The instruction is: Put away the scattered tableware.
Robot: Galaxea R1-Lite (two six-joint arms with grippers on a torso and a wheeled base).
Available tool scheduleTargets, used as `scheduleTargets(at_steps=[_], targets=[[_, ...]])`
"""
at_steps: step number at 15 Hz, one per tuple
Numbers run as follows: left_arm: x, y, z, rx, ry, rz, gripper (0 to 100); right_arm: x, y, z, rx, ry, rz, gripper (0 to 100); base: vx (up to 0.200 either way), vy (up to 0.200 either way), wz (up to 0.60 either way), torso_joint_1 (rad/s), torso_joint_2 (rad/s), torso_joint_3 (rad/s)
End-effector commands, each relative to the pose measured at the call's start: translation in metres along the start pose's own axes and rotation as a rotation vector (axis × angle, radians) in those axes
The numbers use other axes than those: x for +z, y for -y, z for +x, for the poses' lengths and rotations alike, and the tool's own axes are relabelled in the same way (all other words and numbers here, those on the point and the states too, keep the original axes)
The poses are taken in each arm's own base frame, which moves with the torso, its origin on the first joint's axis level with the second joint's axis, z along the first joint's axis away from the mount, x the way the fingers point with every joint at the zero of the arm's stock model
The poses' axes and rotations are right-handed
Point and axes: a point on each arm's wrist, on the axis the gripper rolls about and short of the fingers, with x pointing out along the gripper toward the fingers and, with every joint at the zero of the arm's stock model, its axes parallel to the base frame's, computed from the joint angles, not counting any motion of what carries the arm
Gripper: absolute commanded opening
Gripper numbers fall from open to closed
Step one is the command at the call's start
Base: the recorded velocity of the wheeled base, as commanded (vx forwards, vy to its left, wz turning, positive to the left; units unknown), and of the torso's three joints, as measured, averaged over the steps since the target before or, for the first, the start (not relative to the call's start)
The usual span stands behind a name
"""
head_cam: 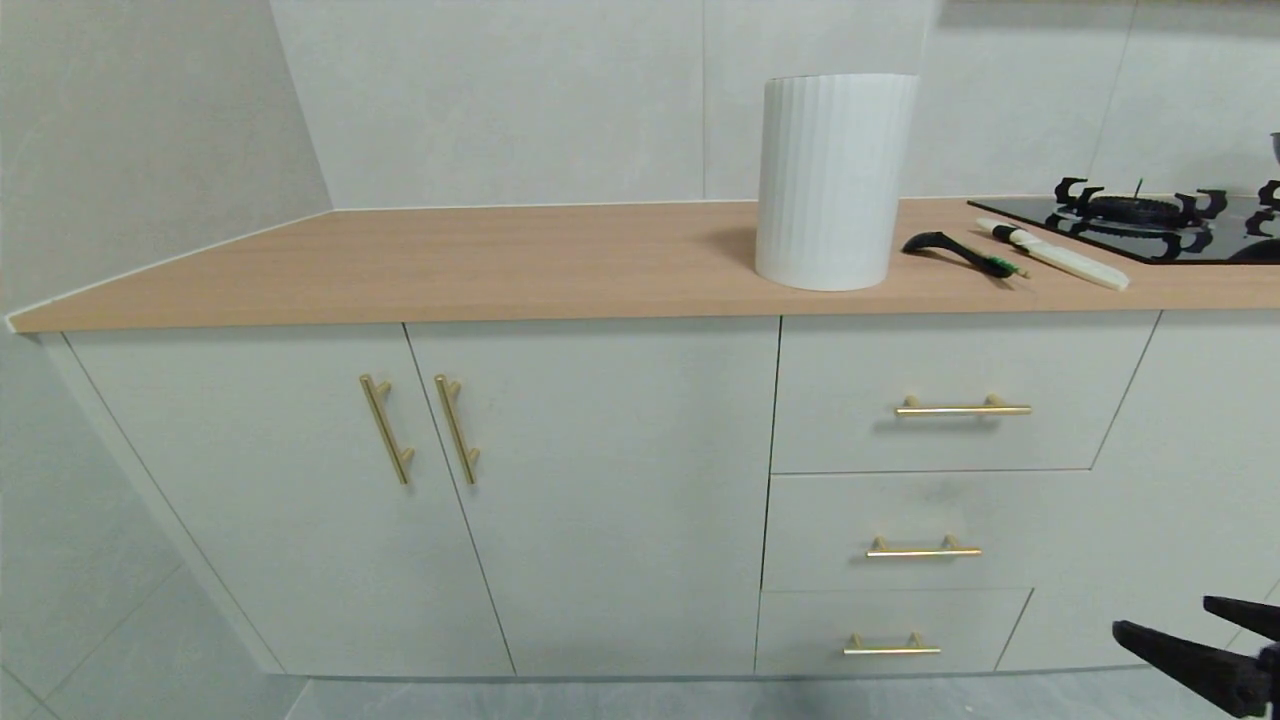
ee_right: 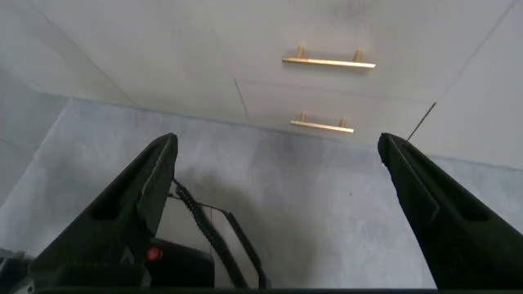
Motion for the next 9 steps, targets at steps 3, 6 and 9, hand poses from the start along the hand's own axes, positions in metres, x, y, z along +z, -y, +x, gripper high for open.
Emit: scheduleTargets(at_steps=[3,6,9], targets=[[0.0,0.0,0.0,0.001,0.0,-0.001,100,0.0,0.028,0.108,-0.053,-0.15,0.033,100,0.0,0.0,0.0,0.0,0.0,0.0],[0.0,0.0,0.0,0.001,0.0,-0.001,100,-0.004,0.033,0.143,-0.112,-0.152,-0.013,100,0.0,0.0,0.0,0.0,0.0,0.0],[0.0,0.0,0.0,0.001,0.0,-0.001,100,-0.006,0.043,0.186,-0.111,-0.203,-0.029,100,0.0,0.0,0.0,0.0,0.0,0.0]])
